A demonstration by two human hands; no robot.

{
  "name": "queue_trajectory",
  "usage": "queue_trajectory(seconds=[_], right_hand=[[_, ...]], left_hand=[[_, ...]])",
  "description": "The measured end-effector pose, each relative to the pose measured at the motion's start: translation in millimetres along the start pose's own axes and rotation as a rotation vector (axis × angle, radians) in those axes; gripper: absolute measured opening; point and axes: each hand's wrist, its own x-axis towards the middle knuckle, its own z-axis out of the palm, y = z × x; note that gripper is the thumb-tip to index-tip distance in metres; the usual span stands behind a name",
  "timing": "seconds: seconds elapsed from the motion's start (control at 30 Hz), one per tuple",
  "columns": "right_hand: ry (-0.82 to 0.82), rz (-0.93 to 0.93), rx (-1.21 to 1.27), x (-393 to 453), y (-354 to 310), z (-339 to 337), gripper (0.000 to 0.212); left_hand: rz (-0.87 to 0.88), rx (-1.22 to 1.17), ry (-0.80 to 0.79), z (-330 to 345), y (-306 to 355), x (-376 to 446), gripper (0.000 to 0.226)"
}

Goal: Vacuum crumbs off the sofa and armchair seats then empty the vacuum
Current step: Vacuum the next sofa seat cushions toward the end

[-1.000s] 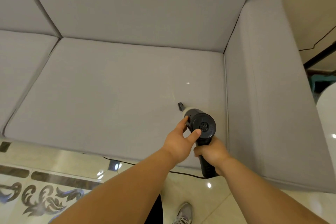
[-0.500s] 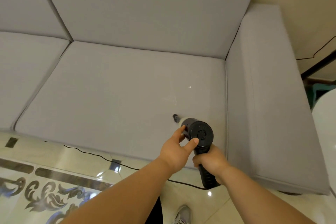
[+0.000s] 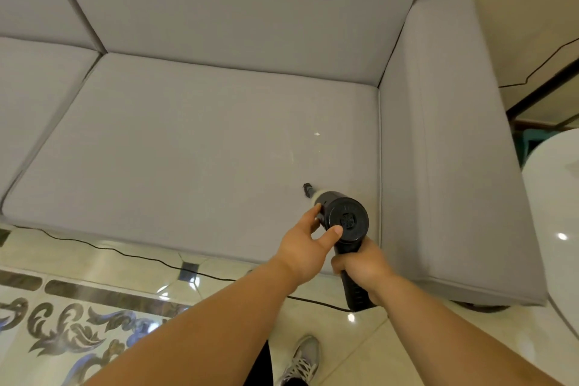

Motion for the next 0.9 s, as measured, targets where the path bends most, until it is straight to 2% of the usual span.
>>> queue_trajectory(seconds=[0.43,0.7,0.9], right_hand=[[0.025,0.006,0.005,11,-19,8,0.037],[0.005,-0.047,0.068,35,-77,9,0.038],[-0.005,0.016,0.061,69,-108,24,0.037]], left_hand=[[-0.008,0.006,0.018,-12,11,10,0.064],[0.043,0.031,0.057,-43,53,39,0.063],[-0.004,0.03,0.039,-72,64,78,0.066]])
